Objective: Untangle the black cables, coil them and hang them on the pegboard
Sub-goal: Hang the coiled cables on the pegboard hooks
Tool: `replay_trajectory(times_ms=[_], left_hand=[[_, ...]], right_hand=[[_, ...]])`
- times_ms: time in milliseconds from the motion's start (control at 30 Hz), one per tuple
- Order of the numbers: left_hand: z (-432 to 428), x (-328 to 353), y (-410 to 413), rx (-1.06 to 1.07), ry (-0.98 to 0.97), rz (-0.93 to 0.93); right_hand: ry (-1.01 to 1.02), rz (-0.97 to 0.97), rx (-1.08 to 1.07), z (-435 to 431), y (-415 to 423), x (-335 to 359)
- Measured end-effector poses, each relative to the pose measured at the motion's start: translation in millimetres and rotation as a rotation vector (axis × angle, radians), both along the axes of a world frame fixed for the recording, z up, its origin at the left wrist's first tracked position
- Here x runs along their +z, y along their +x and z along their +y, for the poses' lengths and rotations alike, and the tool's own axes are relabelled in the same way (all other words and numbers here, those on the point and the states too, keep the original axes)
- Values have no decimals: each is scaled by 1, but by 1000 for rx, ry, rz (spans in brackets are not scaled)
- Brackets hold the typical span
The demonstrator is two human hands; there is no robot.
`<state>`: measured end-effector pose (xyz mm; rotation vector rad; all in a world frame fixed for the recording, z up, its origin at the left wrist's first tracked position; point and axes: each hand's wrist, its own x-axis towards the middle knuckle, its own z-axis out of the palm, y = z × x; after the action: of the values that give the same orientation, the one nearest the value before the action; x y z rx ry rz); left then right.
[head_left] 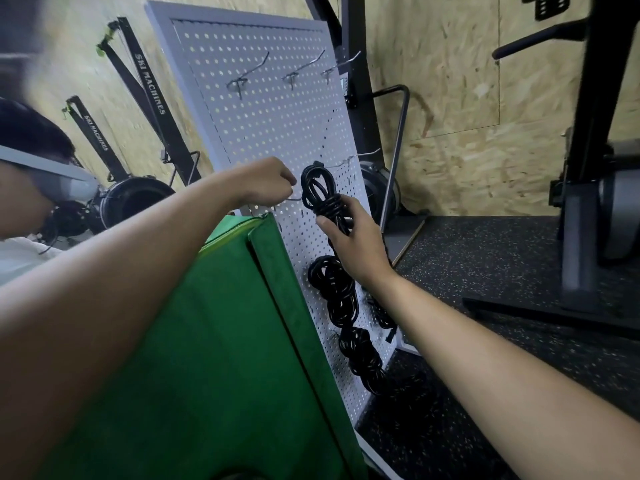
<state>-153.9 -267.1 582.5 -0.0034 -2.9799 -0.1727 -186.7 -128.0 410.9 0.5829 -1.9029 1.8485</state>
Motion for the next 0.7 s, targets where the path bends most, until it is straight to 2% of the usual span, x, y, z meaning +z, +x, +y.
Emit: replay_trajectory(times_ms=[133,433,700], left_hand=[[-9,0,-1,7,100,-20],[-14,-4,4,7,183,-11],[-15,-4,7,-12,204,-22]], right_hand=[[66,-10,28,-8,2,5],[103,71,-51,-11,6,13],[44,28,-53,-14,6,18]])
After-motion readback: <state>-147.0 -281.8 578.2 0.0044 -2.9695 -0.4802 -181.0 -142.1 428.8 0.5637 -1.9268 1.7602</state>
